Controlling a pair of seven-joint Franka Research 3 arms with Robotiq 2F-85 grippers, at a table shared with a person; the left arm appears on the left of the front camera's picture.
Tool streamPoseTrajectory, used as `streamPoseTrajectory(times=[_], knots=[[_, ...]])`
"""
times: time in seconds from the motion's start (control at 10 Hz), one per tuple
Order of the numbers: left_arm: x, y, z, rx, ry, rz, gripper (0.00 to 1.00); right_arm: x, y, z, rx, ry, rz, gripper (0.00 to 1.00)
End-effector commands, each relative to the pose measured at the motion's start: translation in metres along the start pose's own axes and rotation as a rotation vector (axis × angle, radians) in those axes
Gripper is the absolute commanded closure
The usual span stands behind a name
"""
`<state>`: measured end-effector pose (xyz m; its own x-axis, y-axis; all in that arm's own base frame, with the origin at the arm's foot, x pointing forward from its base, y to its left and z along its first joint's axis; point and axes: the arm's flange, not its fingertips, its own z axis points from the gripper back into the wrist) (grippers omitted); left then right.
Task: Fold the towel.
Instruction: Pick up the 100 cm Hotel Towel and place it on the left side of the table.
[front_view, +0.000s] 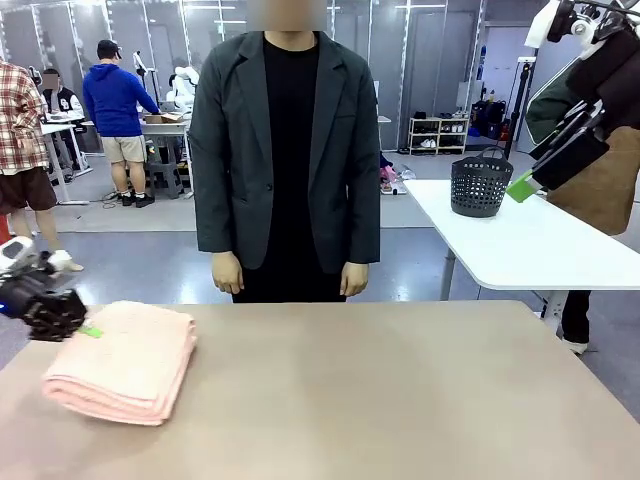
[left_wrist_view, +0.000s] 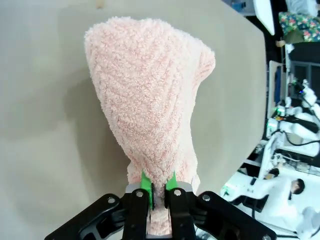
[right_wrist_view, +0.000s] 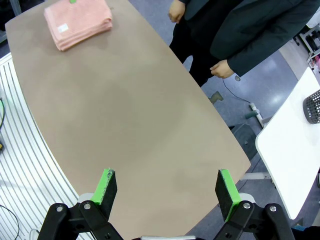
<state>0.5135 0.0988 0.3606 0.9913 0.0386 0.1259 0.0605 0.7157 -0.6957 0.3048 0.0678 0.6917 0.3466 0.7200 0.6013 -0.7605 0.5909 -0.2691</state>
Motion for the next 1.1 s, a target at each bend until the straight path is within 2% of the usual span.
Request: streamPoseTrajectory(times=[0.0, 0.2, 0.3, 0.5, 0.6, 0.7, 0.8, 0.9, 1.0], knots=[[-0.001, 0.018, 0.039, 0.011, -0.02, -0.002, 0.88, 0.0, 0.002, -0.001, -0.007, 0.003, -0.022, 0.0], [-0.011, 0.034, 0.062, 0.042, 0.014, -0.06, 0.88, 0.0, 0.002, -0.001, -0.007, 0.003, -0.022, 0.0], [-0.014, 0.03, 0.069, 0.008, 0.007, -0.079, 0.88, 0.0, 0.002, -0.001, -0.007, 0.003, -0.022, 0.0], [-0.013, 0.034, 0.066, 0.072, -0.013, -0.048, 0.88, 0.0, 0.002, -0.001, -0.007, 0.003, -0.022, 0.0], [-0.013, 0.033, 0.065, 0.075, -0.015, -0.052, 0.77, 0.0, 0.002, -0.001, -0.007, 0.003, -0.022, 0.0], [-0.013, 0.032, 0.064, 0.076, -0.026, -0.048, 0.45, 0.0, 0.002, -0.001, -0.007, 0.003, -0.022, 0.0], [-0.014, 0.031, 0.065, 0.082, -0.027, -0.052, 0.37, 0.0, 0.002, -0.001, -0.007, 0.003, -0.022, 0.0], [-0.014, 0.031, 0.066, 0.081, -0.039, -0.049, 0.07, 0.0, 0.002, -0.001, -0.007, 0.003, -0.022, 0.0], [-0.016, 0.032, 0.068, 0.092, -0.051, -0.044, 0.0, 0.0, 0.002, -0.001, -0.007, 0.003, -0.022, 0.0]])
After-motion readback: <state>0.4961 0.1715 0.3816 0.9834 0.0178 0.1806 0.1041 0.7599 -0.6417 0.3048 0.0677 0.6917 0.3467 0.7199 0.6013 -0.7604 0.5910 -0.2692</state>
